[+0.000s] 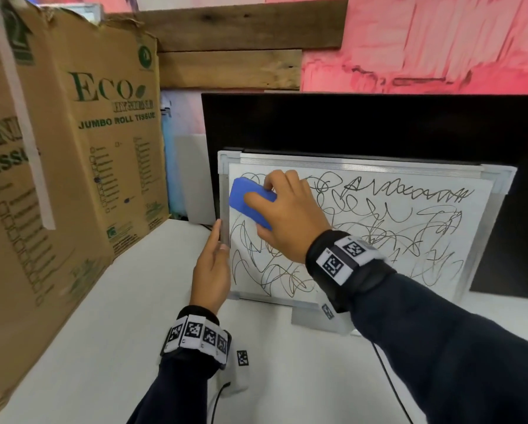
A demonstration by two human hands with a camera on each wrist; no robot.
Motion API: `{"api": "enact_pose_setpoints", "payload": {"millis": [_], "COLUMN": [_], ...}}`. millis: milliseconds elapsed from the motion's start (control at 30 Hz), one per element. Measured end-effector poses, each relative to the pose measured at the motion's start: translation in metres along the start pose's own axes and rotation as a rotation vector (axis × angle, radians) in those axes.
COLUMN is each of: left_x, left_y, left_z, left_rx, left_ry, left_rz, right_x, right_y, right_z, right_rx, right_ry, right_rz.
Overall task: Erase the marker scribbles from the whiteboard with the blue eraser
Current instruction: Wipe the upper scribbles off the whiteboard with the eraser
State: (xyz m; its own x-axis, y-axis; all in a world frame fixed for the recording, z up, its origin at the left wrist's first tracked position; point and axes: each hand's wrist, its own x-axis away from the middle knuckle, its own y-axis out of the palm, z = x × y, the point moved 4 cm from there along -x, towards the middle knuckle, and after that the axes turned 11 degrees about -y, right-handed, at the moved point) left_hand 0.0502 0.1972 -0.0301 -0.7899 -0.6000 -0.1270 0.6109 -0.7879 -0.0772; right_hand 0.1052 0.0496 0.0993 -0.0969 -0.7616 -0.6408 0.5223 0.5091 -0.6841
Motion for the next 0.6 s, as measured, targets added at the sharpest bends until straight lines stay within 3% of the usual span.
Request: {"api": "enact_pose_setpoints", "payload": {"millis": [200,333,467,600], "left_x": [-0.006,-0.002,0.0,-0.001], "left_y": [0.0,0.003,0.004,0.002], "left_z": [-0.003,0.002,0.007,0.007], "left_rx": [0.052,0.097,0.158,0.24], "left_ry": [-0.109,-0.127,-0.148,-0.226], "left_rz": [-0.008,-0.036,-0.054,-0.095], "right_x": [-0.016,-0.01,-0.018,-0.011], "right_y": [0.006,0.016,0.009,0.021], "right_z": [0.006,0.004,0.007,-0.004], "right_rx": [0.083,0.071,0.045,0.019], "right_ry": [0.054,0.038,0.151,0.15], "right_rz": [-0.021,-0.049,0.021,-0.015]}}
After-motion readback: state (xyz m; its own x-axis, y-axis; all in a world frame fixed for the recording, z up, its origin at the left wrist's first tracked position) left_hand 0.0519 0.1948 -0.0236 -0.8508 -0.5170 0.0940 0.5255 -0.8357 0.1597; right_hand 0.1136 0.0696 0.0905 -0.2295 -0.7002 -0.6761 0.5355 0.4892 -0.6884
